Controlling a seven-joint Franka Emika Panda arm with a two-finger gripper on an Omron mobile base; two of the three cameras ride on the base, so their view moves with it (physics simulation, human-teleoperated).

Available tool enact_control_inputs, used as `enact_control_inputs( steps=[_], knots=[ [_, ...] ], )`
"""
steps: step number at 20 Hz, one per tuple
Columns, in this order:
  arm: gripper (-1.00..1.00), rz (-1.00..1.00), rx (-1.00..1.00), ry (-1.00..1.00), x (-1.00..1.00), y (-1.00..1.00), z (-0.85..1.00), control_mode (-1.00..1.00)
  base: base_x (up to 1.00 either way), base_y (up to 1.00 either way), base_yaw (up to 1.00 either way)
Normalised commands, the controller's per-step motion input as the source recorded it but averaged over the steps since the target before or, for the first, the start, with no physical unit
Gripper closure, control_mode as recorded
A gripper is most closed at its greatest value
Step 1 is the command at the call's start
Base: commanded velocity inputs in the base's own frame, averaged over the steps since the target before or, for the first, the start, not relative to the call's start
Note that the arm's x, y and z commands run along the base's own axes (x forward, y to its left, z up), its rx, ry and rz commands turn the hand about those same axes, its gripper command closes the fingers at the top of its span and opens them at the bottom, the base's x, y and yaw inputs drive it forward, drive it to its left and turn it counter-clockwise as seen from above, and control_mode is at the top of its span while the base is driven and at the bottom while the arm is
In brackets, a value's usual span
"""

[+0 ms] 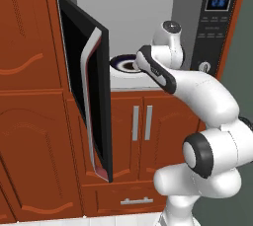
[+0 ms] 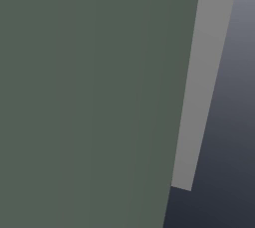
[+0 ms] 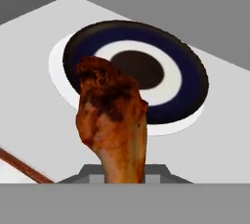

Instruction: Pick the chicken drumstick from the counter and place it in the microwave. Then turn on the microwave.

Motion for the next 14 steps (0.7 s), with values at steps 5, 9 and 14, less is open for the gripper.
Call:
enact_control_inputs(
  steps=[5, 9, 14],
  knots=[
    [1.00, 0.00, -0.04, 0.00, 0.34, 0.03, -0.02, -1.00, 0.00, 0.00, 0.00],
    [1.00, 0.00, -0.07, 0.00, 0.39, 0.11, -0.34, -1.00, 0.00, 0.00, 0.00],
    [-1.00, 0.00, -0.04, 0.00, 0.33, 0.06, -0.04, -1.00, 0.00, 0.00, 0.00]
  ],
)
